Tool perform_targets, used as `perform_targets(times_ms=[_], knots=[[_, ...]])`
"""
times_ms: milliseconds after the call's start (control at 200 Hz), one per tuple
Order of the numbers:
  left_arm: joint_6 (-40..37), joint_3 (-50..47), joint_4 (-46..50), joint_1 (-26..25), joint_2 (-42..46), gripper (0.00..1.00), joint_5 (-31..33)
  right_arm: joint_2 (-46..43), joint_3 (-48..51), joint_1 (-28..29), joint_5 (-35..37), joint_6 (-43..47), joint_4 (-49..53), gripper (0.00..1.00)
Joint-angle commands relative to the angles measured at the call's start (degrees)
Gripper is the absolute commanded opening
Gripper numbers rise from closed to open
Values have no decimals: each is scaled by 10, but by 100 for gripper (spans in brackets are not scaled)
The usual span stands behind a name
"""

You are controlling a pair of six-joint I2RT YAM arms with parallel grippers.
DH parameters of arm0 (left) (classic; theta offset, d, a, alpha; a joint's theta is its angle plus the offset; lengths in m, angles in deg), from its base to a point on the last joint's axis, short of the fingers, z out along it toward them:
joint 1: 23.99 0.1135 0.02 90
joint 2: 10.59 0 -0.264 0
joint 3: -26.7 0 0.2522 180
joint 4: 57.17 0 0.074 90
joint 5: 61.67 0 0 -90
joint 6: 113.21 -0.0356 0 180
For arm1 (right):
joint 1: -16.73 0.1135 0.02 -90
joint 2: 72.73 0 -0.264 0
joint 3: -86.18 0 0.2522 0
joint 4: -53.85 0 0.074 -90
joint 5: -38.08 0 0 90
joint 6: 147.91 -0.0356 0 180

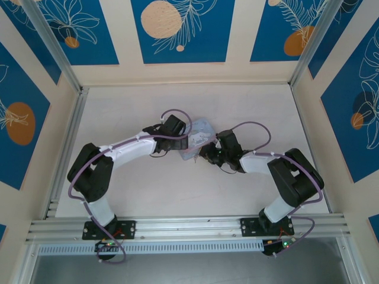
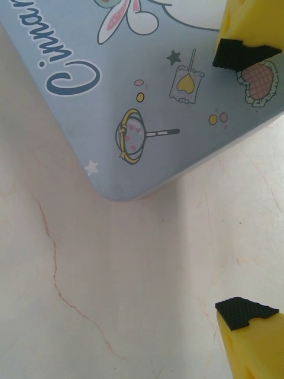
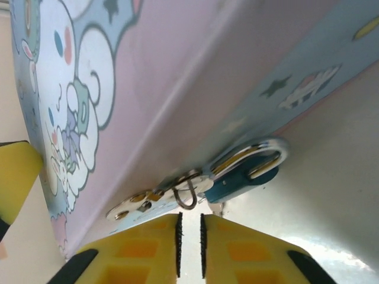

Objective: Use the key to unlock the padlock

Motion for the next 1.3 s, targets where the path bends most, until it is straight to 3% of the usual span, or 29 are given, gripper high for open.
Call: perform_targets(times_ms=[0,390,505,835,1045,1165,1295], knots=[[-15,-2,40,11,-3,100,7,3,-20,4,-4,2,6,16],[-13,-24,51,22,44,100,13,115,-165,3,-19,26,62,15],[-14,-29,56,24,57,100,15,121,-161,1,-20,29,63,15],[-16,-26,61,26,75,100,18,35,-48,-4,-17,23,35,14],[-13,-29,63,26,92,100,15,-105,12,-4,-8,34,70,15],[-14,-33,67,28,121,100,19,-215,21,-9,19,61,145,27],[-27,-33,81,37,164,100,39,-325,11,-35,48,102,246,76]])
